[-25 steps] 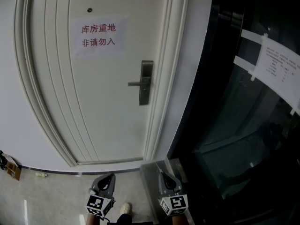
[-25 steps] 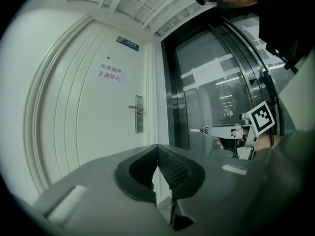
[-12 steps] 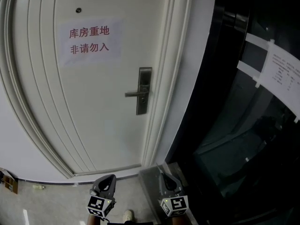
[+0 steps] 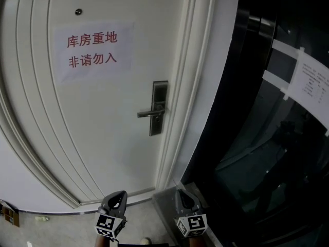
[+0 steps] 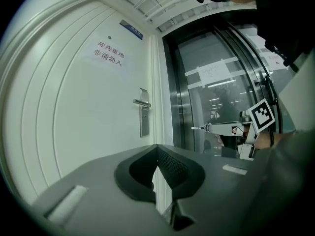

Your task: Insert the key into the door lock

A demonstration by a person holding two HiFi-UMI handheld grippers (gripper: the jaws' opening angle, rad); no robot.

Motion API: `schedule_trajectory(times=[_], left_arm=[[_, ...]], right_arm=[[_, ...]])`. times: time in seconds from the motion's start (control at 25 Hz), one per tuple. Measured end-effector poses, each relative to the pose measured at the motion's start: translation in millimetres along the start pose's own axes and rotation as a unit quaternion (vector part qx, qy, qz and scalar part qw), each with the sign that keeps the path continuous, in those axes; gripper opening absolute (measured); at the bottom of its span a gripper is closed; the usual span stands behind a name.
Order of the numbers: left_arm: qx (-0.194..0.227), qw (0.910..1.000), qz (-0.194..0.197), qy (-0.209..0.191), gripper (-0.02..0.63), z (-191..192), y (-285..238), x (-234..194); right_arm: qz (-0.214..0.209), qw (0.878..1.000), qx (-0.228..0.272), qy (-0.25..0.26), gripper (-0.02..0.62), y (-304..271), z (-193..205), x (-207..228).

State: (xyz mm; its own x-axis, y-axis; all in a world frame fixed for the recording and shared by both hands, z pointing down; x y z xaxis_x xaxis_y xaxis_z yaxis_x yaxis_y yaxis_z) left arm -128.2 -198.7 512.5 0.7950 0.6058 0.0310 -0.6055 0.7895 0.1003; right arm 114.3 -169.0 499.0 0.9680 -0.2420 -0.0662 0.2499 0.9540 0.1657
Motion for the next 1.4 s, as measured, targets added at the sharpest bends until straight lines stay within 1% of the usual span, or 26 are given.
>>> schedule_trajectory(times=[0.2, 0.44, 0.52, 0.8, 0.92, 1.32, 1.4], left_arm=[[0.002, 0.9999, 0.016, 0.003, 0.002, 4, -16, -13], [0.003, 0.9996, 0.028, 0.006, 0.002, 7, -31, -23], [0.001, 0.9996, 0.029, 0.007, 0.002, 8, -35, -26], [-0.001, 0.9998, 0.018, 0.007, 0.002, 17, -59, -36], [-0.003, 0.9999, 0.009, 0.007, 0.002, 21, -73, -42], [-0.01, 0.9999, 0.0, 0.004, 0.002, 29, -122, -57], [-0.012, 0.9999, -0.001, 0.005, 0.002, 32, -129, -59]], right_arm=[[0.017, 1.0, -0.001, -0.007, 0.011, -14, 6, 2], [0.024, 1.0, 0.0, 0.013, 0.011, -30, 3, 5], [0.024, 1.0, 0.002, 0.012, 0.011, -34, 3, 7], [0.024, 0.999, 0.014, 0.026, 0.011, -63, 3, 25], [0.019, 0.999, 0.018, 0.032, 0.011, -79, 1, 35], [0.001, 0.997, 0.034, 0.063, 0.011, -135, 3, 64], [-0.003, 0.997, 0.037, 0.07, 0.011, -144, -2, 66]])
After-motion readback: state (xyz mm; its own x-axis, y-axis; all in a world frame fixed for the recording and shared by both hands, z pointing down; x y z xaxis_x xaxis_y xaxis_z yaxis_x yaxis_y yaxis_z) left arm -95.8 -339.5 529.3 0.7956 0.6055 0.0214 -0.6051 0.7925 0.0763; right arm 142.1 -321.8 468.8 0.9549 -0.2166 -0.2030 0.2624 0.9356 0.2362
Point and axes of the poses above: the fingertips, and each gripper's own axes: y backward along the fingers, x to its right, z out of its underside, the point moved 4 cm from there along y, backward along the fingers, and after that the axes turned 7 degrees about x, right-handed, at the moved point
